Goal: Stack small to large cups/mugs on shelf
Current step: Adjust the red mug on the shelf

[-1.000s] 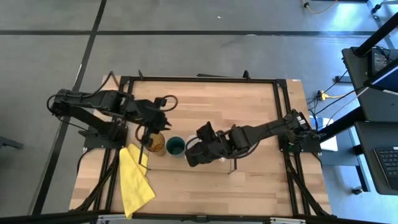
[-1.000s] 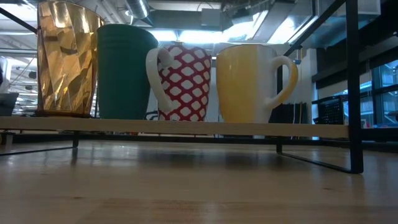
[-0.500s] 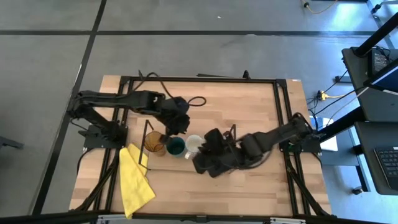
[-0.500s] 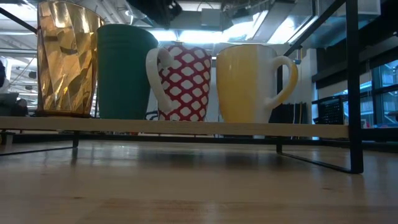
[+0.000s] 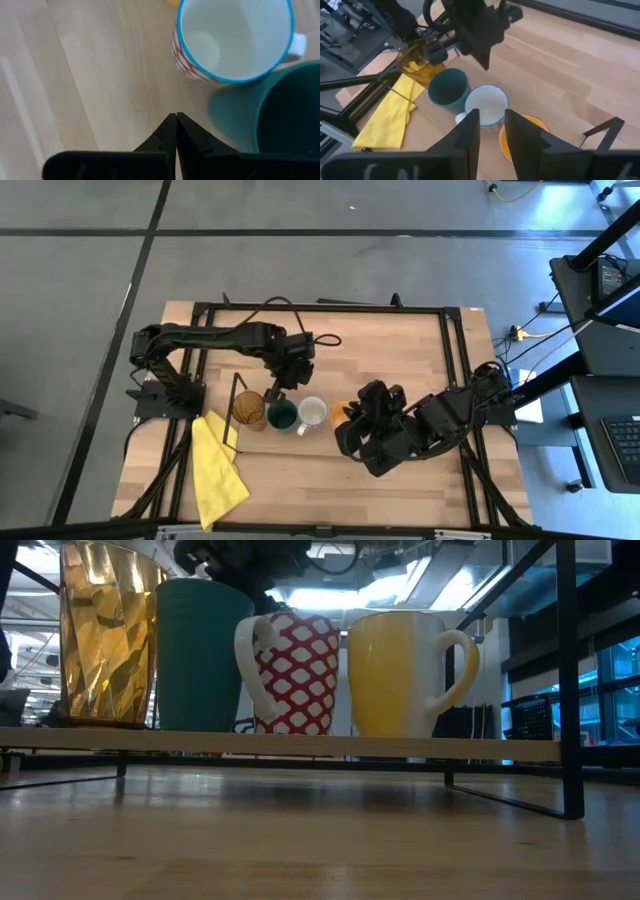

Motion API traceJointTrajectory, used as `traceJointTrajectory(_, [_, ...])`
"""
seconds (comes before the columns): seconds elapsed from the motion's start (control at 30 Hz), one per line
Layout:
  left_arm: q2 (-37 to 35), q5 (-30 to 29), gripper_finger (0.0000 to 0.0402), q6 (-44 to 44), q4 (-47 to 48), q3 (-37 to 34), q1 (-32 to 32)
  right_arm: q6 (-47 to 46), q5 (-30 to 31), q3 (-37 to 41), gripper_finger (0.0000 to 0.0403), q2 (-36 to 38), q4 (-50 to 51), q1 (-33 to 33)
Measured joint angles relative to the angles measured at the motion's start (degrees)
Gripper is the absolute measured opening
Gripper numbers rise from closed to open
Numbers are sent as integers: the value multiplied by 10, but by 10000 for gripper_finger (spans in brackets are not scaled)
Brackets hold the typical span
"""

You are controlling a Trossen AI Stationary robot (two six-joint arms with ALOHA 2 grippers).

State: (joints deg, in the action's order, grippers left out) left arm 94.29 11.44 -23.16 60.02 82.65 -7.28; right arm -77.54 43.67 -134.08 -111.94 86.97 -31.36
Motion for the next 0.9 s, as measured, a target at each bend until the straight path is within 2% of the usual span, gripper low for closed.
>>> traceJointTrajectory(0.17, [12, 44, 7, -1, -21, 0, -1, 0, -2, 0, 92, 1, 10, -1])
traceJointTrajectory(0.43, [29, 52, 2, 19, -44, 2, 6, 1, -41, 0, 92, 3, 32, -1])
traceJointTrajectory(0.9, [55, 80, 4, 28, -38, 0, 14, 17, -43, 0, 92, 3, 30, -5])
